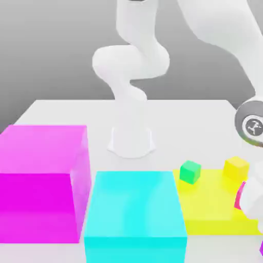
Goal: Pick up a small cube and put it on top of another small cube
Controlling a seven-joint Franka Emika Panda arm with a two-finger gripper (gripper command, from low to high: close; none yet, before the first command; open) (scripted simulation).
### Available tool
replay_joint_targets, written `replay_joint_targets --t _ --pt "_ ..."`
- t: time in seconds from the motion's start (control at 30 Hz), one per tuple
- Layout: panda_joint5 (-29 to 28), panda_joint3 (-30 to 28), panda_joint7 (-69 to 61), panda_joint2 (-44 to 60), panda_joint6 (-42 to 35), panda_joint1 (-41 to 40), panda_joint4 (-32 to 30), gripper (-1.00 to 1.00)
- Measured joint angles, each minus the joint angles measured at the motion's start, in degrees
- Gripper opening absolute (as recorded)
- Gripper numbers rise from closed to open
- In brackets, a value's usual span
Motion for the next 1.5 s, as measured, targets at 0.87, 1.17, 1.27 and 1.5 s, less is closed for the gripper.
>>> replay_joint_targets --t 0.87,1.17,1.27,1.5 --pt "5.3 5.5 -8.7 -22.1 -9.3 -0.7 -15.5 -1.00" --pt "20.9 2.5 -23.6 -43.5 -10.0 3.1 -33.4 -1.00" --pt "26.1 0.2 -28.5 -50.9 -9.9 5.2 -39.8 -1.00" --pt "33.3 -5.0 -35.5 -61.8 -6.9 8.9 -51.6 -1.00"
